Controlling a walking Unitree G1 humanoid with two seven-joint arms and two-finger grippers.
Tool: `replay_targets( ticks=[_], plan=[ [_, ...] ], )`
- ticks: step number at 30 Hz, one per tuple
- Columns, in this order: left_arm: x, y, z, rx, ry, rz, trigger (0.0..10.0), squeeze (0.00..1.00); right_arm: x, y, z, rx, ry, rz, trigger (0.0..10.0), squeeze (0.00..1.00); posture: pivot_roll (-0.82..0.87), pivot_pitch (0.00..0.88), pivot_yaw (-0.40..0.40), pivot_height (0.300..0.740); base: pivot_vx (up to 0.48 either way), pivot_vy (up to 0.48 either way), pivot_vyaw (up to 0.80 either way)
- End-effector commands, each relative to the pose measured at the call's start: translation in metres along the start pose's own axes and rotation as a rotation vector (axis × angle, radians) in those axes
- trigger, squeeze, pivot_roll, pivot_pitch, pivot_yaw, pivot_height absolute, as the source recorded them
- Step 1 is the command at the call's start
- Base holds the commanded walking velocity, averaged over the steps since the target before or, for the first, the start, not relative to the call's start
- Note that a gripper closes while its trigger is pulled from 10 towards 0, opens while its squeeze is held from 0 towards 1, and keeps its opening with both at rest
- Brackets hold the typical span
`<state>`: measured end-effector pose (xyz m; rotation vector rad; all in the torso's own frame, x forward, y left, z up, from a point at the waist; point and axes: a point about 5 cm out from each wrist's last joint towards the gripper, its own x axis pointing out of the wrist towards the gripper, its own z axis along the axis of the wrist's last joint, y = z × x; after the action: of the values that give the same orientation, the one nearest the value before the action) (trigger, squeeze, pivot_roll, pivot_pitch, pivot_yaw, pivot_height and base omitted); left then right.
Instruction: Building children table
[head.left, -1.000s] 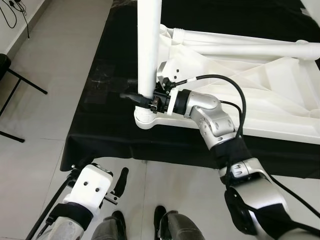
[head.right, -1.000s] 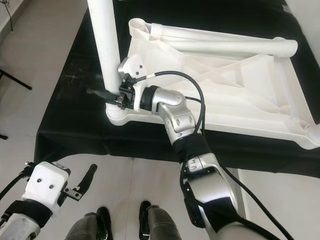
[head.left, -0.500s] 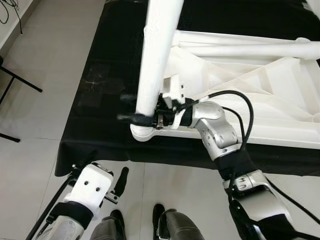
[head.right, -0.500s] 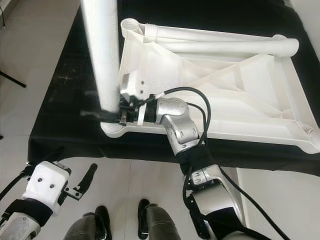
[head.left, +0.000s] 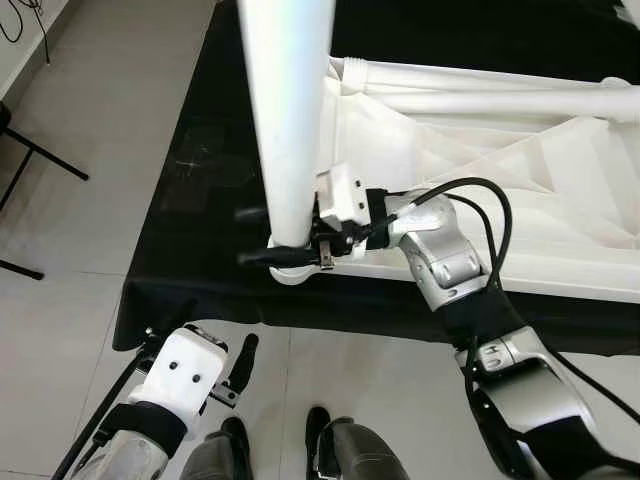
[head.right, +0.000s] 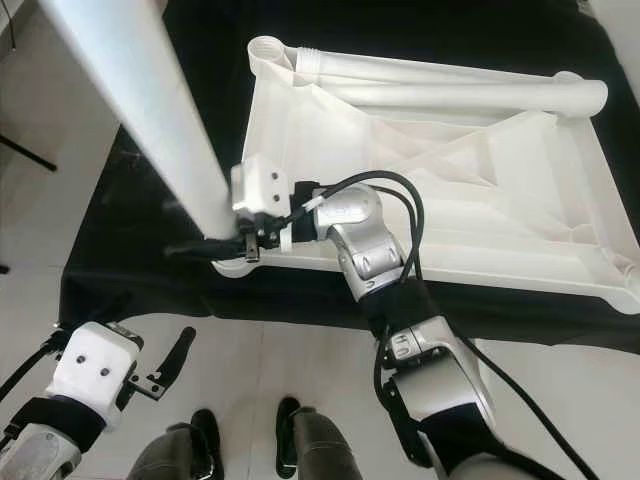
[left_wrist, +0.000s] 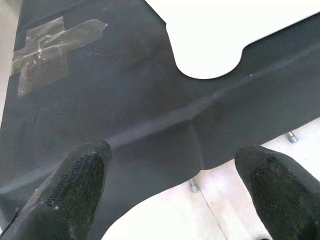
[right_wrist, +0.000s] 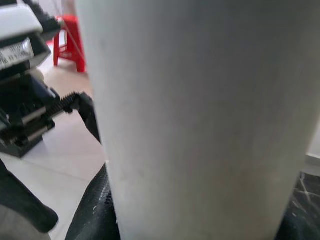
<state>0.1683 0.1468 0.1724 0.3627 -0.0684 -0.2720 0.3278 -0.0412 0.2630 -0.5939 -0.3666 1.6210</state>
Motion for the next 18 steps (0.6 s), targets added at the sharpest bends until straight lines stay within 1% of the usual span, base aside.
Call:
replay_targets(
  ticks=[1,3,4,6,7,9,11,12,14,15,16,18],
  plan=[
    [-0.002,-0.002,-0.005,-0.003,0.028,-0.001,10.0,0.0,-0.001,0.018,-0.036,0.131,0.138,0.044,10.0,0.0,-0.17,0.394,-0.116,0.74,0.0,0.0,0.0],
    [-0.002,-0.002,-0.005,-0.003,0.028,-0.001,10.0,0.0,-0.001,0.018,-0.036,0.131,0.138,0.044,10.0,0.0,-0.17,0.394,-0.116,0.74,0.0,0.0,0.0],
    [-0.002,-0.002,-0.005,-0.003,0.028,-0.001,10.0,0.0,0.0,0.015,-0.037,0.157,0.145,0.016,10.0,0.0,-0.18,0.396,-0.116,0.74,0.0,0.0,0.0],
    [-0.002,-0.001,-0.005,-0.002,0.029,-0.001,10.0,0.0,0.003,0.005,-0.041,0.228,0.146,-0.117,10.0,0.0,-0.18,0.398,-0.118,0.74,0.0,0.0,0.0],
    [-0.002,-0.001,-0.005,-0.002,0.029,-0.001,10.0,0.0,0.003,0.005,-0.041,0.228,0.146,-0.117,10.0,0.0,-0.18,0.398,-0.118,0.74,0.0,0.0,0.0],
    [-0.002,-0.001,-0.005,-0.002,0.029,0.0,10.0,0.0,0.003,-0.003,-0.045,0.302,0.144,-0.253,10.0,0.0,-0.18,0.399,-0.118,0.74,0.0,0.0,0.0],
    [-0.002,-0.001,-0.005,-0.002,0.029,0.0,10.0,0.0,0.003,-0.003,-0.045,0.302,0.144,-0.253,10.0,0.0,-0.18,0.399,-0.118,0.74,0.0,0.0,0.0],
    [-0.003,-0.001,-0.005,-0.001,0.03,0.001,10.0,0.0,0.001,-0.005,-0.048,0.339,0.148,-0.328,10.0,0.0,-0.18,0.4,-0.12,0.74,0.0,0.0,0.0],
    [-0.003,-0.001,-0.005,-0.001,0.03,0.001,10.0,0.0,0.001,-0.005,-0.048,0.339,0.148,-0.328,10.0,0.0,-0.18,0.4,-0.12,0.74,0.0,0.0,0.0],
    [-0.002,-0.001,-0.005,0.0,0.03,0.002,10.0,0.0,0.0,-0.007,-0.051,0.381,0.145,-0.405,10.0,0.0,-0.18,0.401,-0.119,0.74,0.0,0.0,0.0],
    [-0.002,-0.001,-0.005,0.0,0.03,0.002,10.0,0.0,0.0,-0.007,-0.051,0.381,0.145,-0.405,10.0,0.0,-0.18,0.401,-0.119,0.74,0.0,0.0,0.0],
    [-0.002,0.0,-0.006,0.003,0.03,0.003,10.0,0.0,-0.003,-0.002,-0.059,0.445,0.152,-0.578,10.0,0.0,-0.18,0.402,-0.121,0.74,0.0,0.0,0.0]
  ],
)
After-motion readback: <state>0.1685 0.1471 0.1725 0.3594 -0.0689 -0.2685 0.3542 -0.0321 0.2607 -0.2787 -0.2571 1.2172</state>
